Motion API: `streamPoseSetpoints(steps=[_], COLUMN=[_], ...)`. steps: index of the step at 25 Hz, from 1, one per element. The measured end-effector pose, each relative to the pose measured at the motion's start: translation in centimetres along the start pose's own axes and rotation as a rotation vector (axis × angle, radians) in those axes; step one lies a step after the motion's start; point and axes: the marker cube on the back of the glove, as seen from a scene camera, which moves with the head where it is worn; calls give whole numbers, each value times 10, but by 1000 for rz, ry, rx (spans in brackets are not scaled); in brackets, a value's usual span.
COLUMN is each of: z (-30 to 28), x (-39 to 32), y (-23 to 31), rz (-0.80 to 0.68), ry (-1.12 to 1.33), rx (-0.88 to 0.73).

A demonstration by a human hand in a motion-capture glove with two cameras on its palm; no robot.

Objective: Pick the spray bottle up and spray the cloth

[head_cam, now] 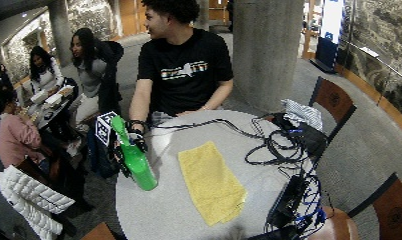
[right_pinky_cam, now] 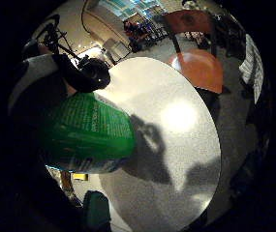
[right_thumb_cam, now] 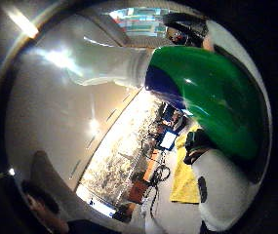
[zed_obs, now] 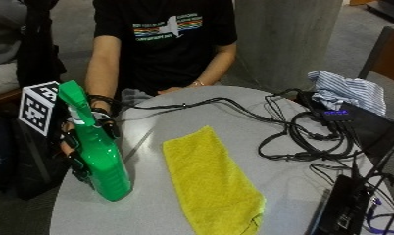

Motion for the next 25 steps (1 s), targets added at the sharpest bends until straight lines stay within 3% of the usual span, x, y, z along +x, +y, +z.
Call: streamPoseSetpoints(steps=[7,13,25], z=[-16,-20,-15], x=[-36,-84,-97], y=[-5,-9,7], rz=[-86,-163,-109], ry=[55,337,605], rx=[-147,-387,-602])
